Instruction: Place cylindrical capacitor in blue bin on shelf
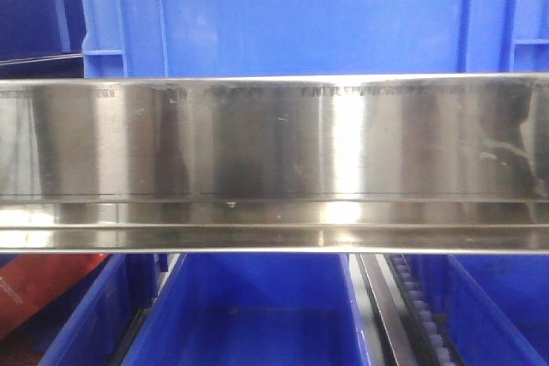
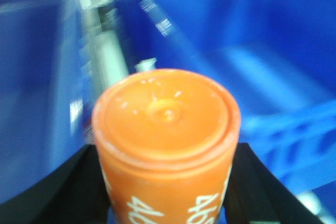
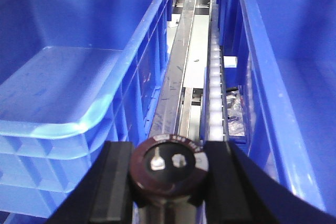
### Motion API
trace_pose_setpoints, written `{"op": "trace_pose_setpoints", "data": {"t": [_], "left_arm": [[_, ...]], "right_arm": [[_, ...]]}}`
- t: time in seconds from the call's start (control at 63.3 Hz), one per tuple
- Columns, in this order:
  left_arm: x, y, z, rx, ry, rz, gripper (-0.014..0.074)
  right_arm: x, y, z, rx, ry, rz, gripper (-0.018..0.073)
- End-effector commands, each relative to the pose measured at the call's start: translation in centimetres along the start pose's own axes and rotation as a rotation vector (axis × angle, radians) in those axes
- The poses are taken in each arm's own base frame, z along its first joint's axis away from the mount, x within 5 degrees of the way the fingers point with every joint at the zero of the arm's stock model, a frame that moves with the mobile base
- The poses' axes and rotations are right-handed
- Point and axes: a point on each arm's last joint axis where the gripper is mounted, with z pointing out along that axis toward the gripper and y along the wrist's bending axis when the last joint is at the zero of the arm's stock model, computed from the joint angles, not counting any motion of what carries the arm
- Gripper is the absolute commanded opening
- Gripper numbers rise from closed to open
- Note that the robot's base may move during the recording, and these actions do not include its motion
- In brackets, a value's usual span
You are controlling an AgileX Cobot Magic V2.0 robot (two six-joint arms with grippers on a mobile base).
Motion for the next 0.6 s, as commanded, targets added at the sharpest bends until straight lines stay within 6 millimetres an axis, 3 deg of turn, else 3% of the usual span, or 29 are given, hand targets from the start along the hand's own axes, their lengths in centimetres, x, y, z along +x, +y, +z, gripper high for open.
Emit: {"op": "trace_pose_setpoints", "data": {"t": [0.0, 0.221, 0.332, 0.458, 0.584], "left_arm": [[-2.2, -0.5, 1.6, 0.087, -0.049, 0.013, -0.0111], [-6.8, -3.3, 7.6, 0.296, -0.056, 0.067, -0.0111], [-7.9, -5.8, 11.9, 0.374, -0.02, 0.107, -0.0111], [-8.3, -8.2, 16.6, 0.422, 0.021, 0.135, -0.0111], [-7.7, -9.2, 21.1, 0.428, 0.069, 0.137, -0.0111]], "right_arm": [[-0.3, 0.0, -0.2, 0.007, -0.042, -0.007, -0.0162], [-0.6, -0.1, -0.2, 0.009, -0.079, -0.007, -0.0162], [-0.7, -0.1, -0.2, 0.01, -0.082, -0.007, -0.0162], [-0.7, -0.1, -0.2, 0.01, -0.082, -0.007, -0.0162], [-0.7, -0.1, -0.2, 0.008, -0.082, -0.005, -0.0162]]}}
